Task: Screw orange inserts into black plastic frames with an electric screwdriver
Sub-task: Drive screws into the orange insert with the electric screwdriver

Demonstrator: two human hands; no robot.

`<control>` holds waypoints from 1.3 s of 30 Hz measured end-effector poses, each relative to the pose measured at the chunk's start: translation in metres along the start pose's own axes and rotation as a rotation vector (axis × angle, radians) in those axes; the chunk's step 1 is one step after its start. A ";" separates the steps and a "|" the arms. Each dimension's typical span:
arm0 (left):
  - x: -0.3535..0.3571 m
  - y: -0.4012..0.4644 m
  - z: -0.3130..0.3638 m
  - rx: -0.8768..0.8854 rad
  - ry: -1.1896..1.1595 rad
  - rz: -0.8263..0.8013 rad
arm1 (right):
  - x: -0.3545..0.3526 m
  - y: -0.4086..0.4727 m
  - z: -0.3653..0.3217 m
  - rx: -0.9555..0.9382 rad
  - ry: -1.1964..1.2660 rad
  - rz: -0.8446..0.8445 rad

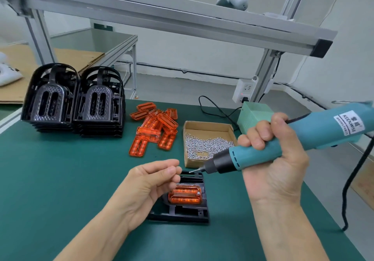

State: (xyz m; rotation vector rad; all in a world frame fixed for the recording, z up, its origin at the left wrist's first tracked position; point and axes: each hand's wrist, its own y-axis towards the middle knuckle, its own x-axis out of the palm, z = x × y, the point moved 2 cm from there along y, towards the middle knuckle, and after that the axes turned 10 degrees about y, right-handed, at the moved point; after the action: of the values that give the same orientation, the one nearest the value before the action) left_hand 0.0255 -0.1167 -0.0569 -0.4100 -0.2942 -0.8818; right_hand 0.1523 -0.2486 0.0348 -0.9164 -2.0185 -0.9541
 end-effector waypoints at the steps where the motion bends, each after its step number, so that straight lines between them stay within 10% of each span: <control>1: -0.001 -0.003 -0.001 -0.005 -0.018 -0.008 | 0.003 -0.001 0.001 0.003 0.009 -0.006; 27: -0.003 -0.025 -0.008 0.042 -0.080 -0.122 | 0.025 -0.014 0.016 0.078 0.032 -0.133; 39: -0.011 -0.026 -0.002 0.249 0.438 -0.047 | 0.015 -0.013 0.028 0.093 -0.026 -0.157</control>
State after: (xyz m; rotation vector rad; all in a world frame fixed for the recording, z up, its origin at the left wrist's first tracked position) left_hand -0.0021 -0.1246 -0.0571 0.0255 -0.0079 -0.9430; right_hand 0.1258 -0.2277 0.0298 -0.7320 -2.1630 -0.9275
